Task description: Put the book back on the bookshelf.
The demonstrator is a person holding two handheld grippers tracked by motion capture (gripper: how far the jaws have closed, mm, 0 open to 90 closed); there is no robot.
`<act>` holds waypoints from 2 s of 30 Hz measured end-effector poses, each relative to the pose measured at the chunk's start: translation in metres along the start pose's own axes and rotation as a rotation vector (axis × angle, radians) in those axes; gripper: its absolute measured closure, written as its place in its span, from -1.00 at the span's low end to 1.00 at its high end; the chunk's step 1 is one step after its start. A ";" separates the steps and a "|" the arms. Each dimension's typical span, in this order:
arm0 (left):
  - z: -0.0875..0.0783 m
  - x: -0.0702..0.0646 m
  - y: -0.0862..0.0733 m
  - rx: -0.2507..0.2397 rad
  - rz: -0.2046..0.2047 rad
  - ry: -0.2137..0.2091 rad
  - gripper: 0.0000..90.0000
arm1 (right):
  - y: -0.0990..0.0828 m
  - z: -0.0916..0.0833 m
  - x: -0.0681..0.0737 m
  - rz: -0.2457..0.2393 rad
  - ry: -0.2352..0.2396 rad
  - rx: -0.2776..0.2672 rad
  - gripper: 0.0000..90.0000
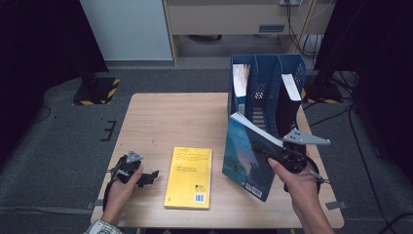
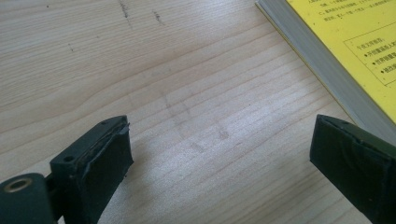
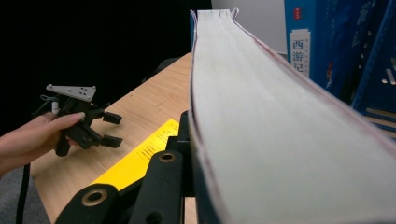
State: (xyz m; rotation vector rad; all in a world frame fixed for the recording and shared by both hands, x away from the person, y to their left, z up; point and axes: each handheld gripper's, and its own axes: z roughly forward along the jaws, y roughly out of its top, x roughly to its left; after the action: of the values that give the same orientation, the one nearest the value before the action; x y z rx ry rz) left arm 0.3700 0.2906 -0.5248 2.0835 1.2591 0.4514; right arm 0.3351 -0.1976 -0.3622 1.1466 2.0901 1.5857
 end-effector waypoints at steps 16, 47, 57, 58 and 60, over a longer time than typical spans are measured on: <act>0.004 0.001 -0.004 0.018 -0.008 0.013 -0.90 | 0.005 -0.026 -0.010 0.000 -0.052 -0.012 0.64; 0.009 -0.003 -0.009 -0.017 0.030 0.031 -1.00 | 0.098 -0.031 -0.042 0.007 -0.187 -0.071 0.64; 0.009 -0.003 -0.008 -0.018 0.031 0.030 -1.00 | 0.107 -0.022 -0.059 0.009 -0.256 -0.056 0.64; 0.009 -0.003 -0.008 -0.018 0.031 0.030 -1.00 | 0.107 -0.020 -0.061 0.010 -0.263 -0.054 0.64; 0.009 -0.003 -0.008 -0.018 0.031 0.029 -1.00 | 0.108 -0.017 -0.065 0.015 -0.280 -0.047 0.64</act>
State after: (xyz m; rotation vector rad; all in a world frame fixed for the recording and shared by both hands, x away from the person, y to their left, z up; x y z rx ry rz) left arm 0.3685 0.2874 -0.5368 2.0910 1.2364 0.5068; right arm 0.4125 -0.2472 -0.2736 1.2872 1.8590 1.3817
